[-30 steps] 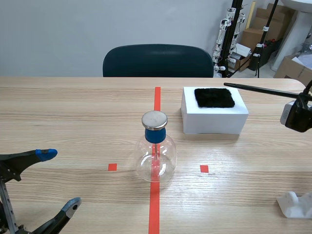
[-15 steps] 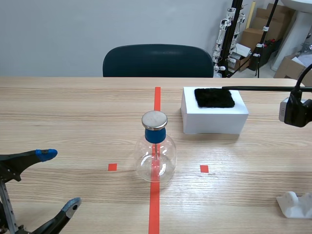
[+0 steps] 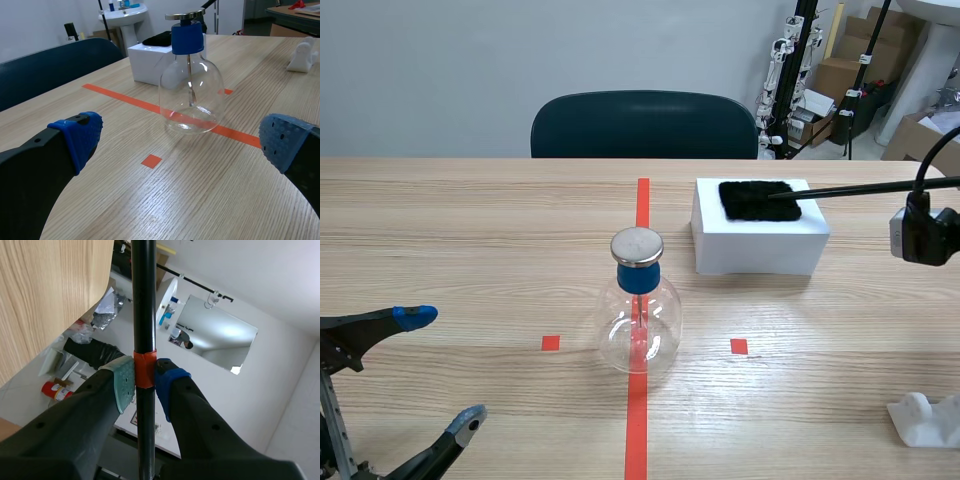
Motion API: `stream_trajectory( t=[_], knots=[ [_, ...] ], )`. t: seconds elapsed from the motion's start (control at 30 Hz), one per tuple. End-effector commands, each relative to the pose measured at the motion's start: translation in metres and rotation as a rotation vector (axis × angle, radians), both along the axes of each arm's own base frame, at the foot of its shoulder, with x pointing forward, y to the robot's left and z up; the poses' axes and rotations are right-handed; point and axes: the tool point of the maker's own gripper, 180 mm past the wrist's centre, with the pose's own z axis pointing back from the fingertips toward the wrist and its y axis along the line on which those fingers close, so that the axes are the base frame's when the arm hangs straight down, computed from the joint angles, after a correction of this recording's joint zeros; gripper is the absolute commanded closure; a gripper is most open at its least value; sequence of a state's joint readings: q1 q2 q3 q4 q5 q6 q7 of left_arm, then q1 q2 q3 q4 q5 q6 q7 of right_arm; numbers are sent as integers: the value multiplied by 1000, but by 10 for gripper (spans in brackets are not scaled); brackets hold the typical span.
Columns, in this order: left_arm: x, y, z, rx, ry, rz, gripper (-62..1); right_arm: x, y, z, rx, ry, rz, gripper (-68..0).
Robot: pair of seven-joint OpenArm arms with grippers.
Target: Do the electroscope experiment. rub the rod on the fur
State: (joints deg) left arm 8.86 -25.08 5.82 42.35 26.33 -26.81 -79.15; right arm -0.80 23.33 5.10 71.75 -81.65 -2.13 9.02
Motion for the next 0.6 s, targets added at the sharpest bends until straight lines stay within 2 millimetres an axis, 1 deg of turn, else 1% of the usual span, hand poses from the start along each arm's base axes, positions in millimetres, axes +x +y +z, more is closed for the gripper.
stream_trajectory(
  t=[0.0, 0.17, 0.23, 0.3, 0.47, 0.57],
  knots=[
    [5, 6, 9, -11, -34, 12, -623, 12, 0, 22, -20, -53, 28, 3],
    [5, 6, 9, -11, -34, 12, -623, 13, 15, 17, 4, -25, 110, 3],
    [5, 6, 9, -12, -35, 12, -623, 12, 16, 17, 7, -23, 114, 3],
    [5, 6, 9, -12, -35, 12, -623, 13, 11, 19, -1, -34, 84, 3],
    [5, 6, 9, -11, -34, 12, -623, 11, -12, 28, -36, -82, -42, 3],
    [5, 6, 9, -11, -34, 12, -623, 11, -13, 29, -38, -85, -50, 3]
  ],
)
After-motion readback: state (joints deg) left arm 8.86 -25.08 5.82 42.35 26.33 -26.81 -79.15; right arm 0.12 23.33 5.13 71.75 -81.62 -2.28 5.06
